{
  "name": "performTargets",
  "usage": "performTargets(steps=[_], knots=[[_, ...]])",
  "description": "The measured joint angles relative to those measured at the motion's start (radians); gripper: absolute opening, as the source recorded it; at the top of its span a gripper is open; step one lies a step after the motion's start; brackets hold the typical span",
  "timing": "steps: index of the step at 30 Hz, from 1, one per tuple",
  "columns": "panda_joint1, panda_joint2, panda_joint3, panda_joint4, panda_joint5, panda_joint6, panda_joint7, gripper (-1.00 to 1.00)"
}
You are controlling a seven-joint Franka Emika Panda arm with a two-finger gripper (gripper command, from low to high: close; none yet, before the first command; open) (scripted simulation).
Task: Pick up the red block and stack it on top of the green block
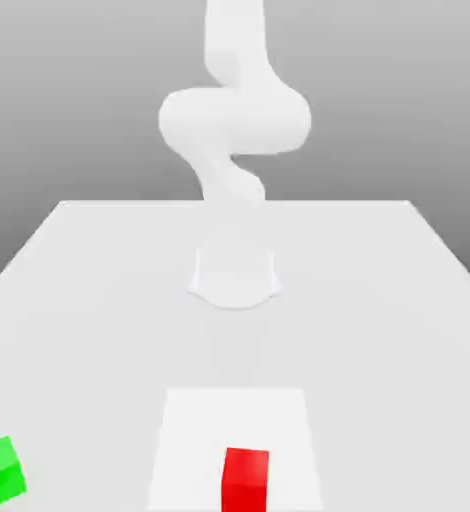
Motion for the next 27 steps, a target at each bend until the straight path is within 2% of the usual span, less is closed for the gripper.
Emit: performTargets(steps=[27], knots=[[-0.021,0.984,0.04,-0.132,-0.029,0.393,0.137,0.0]])
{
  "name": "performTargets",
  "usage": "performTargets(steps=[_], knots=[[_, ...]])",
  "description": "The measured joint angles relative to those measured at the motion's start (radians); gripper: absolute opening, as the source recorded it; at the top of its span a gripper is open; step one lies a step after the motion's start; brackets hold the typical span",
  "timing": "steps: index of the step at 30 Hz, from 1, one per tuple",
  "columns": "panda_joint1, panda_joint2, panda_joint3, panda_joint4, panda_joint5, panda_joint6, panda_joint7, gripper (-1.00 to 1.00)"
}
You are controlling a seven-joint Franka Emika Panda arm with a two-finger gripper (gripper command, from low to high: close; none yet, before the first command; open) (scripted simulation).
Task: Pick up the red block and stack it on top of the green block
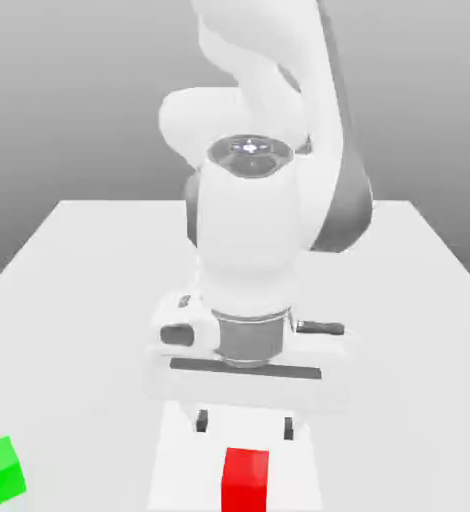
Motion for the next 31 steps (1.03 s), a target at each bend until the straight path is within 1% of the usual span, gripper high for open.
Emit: performTargets(steps=[2,3,10,15,23,25,27,28,31], knots=[[0.006,0.072,-0.007,0.01,-0.007,0.059,0.006,0.0],[0.009,0.105,-0.01,0.015,-0.01,0.086,0.008,-1.0],[0.008,0.112,-0.01,0.016,-0.012,0.092,0.01,-1.0],[-0.009,-0.035,-0.003,-0.003,0.009,-0.037,0.002,-1.0],[-0.196,-0.034,-0.202,0.109,0.103,-0.153,0.144,-1.0],[-0.248,0.012,-0.243,0.149,0.141,-0.149,0.171,-1.0],[-0.296,0.099,-0.25,0.183,0.186,-0.1,0.176,-1.0],[-0.307,0.125,-0.247,0.189,0.198,-0.082,0.173,1.0],[-0.307,0.125,-0.247,0.189,0.198,-0.082,0.173,1.0]])
